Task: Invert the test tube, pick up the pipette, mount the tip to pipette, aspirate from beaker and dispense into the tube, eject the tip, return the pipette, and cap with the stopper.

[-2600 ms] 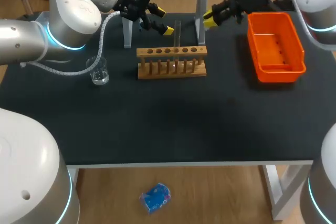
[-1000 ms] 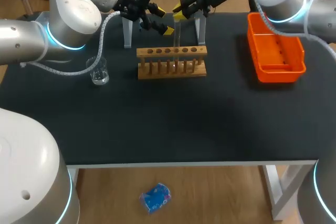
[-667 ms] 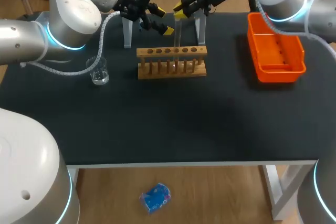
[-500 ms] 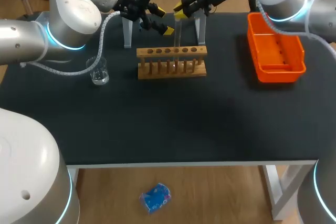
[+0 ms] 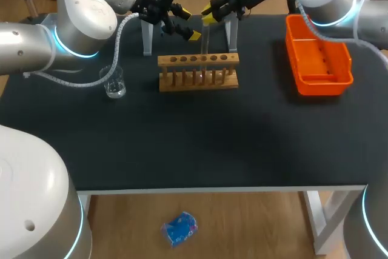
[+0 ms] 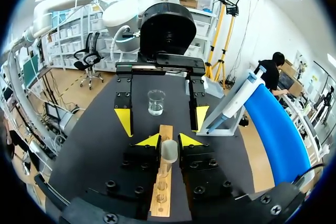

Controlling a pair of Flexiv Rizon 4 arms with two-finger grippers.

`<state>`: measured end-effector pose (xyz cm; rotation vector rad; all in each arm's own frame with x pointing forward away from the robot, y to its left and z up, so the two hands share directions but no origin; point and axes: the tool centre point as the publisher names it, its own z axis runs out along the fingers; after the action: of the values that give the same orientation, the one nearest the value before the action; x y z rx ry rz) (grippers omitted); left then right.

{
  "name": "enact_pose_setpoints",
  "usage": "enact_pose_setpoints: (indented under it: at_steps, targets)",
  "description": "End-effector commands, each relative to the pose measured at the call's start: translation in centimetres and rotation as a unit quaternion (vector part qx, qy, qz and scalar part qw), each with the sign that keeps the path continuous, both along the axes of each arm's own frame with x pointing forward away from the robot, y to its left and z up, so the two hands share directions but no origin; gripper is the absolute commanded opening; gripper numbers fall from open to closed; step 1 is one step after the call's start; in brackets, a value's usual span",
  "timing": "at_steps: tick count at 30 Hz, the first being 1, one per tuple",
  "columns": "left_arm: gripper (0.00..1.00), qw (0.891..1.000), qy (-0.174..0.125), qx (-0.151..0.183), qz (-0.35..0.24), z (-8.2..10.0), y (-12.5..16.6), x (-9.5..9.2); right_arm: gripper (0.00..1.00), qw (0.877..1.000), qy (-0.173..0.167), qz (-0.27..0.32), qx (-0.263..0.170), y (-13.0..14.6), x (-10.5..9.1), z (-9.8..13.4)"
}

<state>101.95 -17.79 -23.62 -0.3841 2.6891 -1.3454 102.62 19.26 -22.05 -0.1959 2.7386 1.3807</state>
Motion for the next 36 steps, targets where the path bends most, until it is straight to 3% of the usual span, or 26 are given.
enact_pose_setpoints:
  at_steps: [1, 36]
  targets:
    - [1.00, 1.000, 0.001, 0.001, -0.001, 0.06, 0.01, 0.05, 0.00, 1.000, -0.001, 0.002, -0.002, -0.08, 0.07, 0.00]
    - [1.00, 1.000, 0.001, 0.001, -0.001, 0.06, 0.01, 0.05, 0.00, 1.000, 0.003, 0.005, -0.004, -0.17, -0.38, -0.16]
